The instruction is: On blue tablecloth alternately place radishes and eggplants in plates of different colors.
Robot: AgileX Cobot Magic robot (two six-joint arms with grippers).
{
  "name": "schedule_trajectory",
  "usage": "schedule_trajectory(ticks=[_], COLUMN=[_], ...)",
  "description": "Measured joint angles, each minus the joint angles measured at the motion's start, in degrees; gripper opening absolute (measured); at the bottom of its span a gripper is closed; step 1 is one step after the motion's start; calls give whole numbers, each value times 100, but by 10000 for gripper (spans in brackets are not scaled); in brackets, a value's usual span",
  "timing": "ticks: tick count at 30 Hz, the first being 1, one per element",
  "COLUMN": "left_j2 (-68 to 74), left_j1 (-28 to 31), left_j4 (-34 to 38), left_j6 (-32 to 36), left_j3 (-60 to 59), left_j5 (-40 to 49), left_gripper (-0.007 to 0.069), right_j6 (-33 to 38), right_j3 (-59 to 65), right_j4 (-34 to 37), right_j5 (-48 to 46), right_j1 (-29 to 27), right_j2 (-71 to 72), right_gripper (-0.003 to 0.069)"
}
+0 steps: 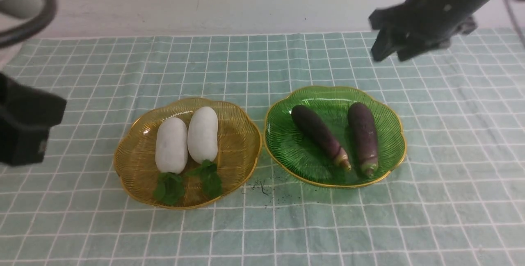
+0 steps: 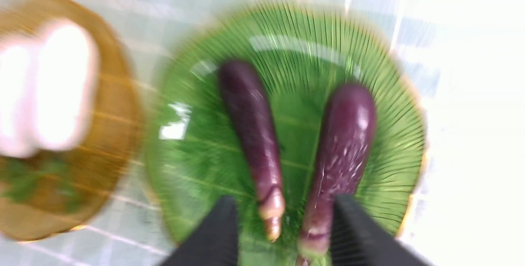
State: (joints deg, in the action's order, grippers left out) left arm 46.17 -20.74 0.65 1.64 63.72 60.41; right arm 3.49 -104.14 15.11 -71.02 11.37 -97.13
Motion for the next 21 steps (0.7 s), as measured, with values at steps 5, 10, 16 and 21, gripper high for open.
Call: schedule_trajectory(ticks=[5,10,16,21], left_j2=[-840,-1460,-1694,-1694], left_j1=[0,0,0,0], left_j4=[-8,-8,30,42], left_j6=[-213,-247,-247,-247], left_j3=[-745,-1496,-2131,-2205], left_j5=[-372,-1061,-1992,-2140], left_gripper=[-8,-8,-8,-8], right_j6=[162,520,700,644], right_j3=[597,1676,5493,7550], right_j4=[-72,-90,-89,6], right_j5=[-1,919,4873,6627], right_j1=[-6,-6,-6,-6], right_j2=[1719,3261,6944,9325], right_gripper=[38,-7,-14,-14])
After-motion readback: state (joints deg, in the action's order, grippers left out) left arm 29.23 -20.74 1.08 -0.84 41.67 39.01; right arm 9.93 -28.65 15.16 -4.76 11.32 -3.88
